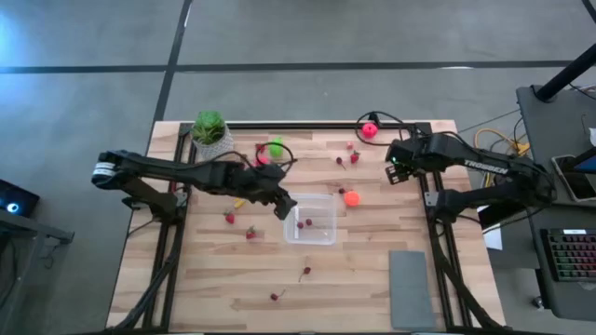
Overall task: Pick and placing Produce into tupperware
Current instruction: Put the pink peach into the transparent container
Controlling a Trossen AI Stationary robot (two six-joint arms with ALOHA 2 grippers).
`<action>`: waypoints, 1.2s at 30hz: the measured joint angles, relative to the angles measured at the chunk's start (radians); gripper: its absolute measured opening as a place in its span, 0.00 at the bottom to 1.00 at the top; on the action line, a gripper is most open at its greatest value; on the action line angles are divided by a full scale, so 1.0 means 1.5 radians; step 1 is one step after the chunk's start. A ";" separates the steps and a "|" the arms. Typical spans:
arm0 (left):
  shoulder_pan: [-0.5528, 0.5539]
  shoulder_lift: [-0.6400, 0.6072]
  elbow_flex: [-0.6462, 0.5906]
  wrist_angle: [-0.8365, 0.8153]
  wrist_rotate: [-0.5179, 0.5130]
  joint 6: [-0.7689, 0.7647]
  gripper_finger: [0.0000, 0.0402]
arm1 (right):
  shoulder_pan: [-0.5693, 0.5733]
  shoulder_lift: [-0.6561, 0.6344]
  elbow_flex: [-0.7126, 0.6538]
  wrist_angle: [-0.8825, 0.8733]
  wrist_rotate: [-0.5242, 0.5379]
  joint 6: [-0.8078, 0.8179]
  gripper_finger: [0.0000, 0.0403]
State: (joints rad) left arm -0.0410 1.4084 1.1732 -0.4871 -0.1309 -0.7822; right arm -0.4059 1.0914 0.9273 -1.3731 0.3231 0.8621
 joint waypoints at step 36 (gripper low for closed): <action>0.211 -0.187 0.000 -0.015 -0.069 0.300 0.61 | -0.289 0.231 -0.046 0.168 -0.092 0.037 0.74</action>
State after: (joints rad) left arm 0.2751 1.1281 1.1728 -0.5093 -0.2344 -0.3322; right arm -0.8387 1.4372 0.8577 -1.1215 0.1848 0.9173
